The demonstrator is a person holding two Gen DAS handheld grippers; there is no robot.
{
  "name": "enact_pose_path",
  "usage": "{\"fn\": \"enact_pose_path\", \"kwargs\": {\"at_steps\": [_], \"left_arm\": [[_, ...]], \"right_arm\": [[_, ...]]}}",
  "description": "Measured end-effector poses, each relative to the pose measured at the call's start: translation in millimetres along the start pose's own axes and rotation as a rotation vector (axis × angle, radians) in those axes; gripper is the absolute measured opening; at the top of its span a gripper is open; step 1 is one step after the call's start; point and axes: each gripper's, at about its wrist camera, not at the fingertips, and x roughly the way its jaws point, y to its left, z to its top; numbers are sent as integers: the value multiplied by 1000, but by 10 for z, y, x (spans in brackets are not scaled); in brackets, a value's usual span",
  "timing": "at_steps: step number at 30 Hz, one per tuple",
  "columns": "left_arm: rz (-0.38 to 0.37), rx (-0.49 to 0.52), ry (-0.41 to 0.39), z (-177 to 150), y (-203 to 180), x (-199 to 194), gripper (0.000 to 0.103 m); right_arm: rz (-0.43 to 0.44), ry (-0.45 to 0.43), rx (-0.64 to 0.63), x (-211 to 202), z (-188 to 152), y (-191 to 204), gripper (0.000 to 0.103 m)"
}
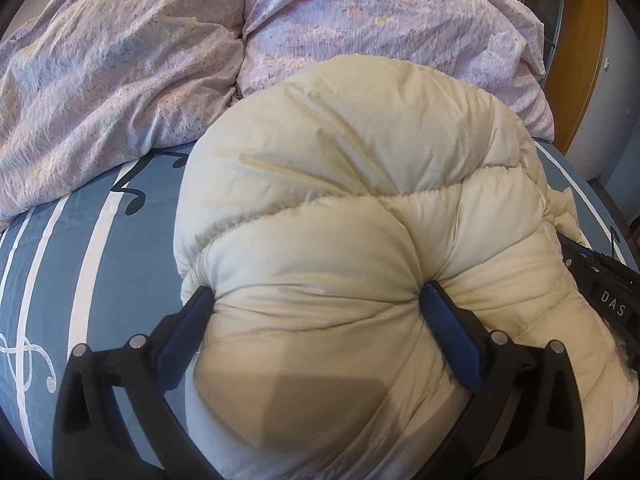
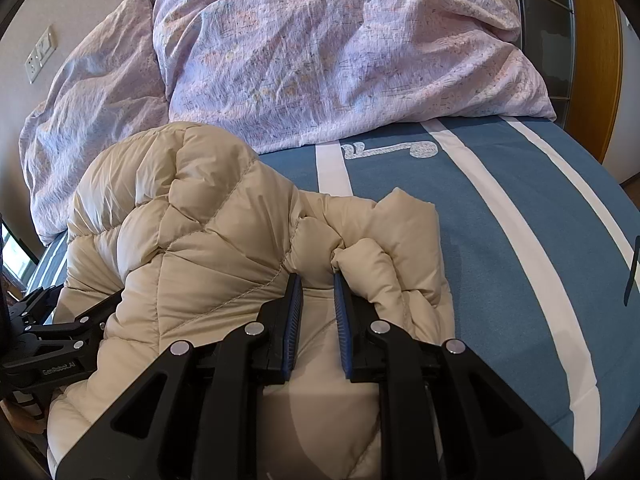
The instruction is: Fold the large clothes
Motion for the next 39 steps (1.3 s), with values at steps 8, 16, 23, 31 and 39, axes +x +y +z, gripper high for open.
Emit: {"fn": "enact_pose_path", "kwargs": {"at_steps": [8,16,23,31,39], "left_arm": [[3,0,1,4,-1,9,101],[11,3,-1,3,-7,19,101],[27,6,-7,-4,-27,21,101],[27,6,-8,-5,-34,15,101],[29,6,-10,-10,-37,16,101]], "right_arm": [[3,-1,0,1,-1,-1,17],[6,-4,2,3,2,-6,17],[7,-6,3,5,-1,-13,17],[8,-8,3,7,-5,-13,17],[11,-11,7,4,-12,-13,17]]}}
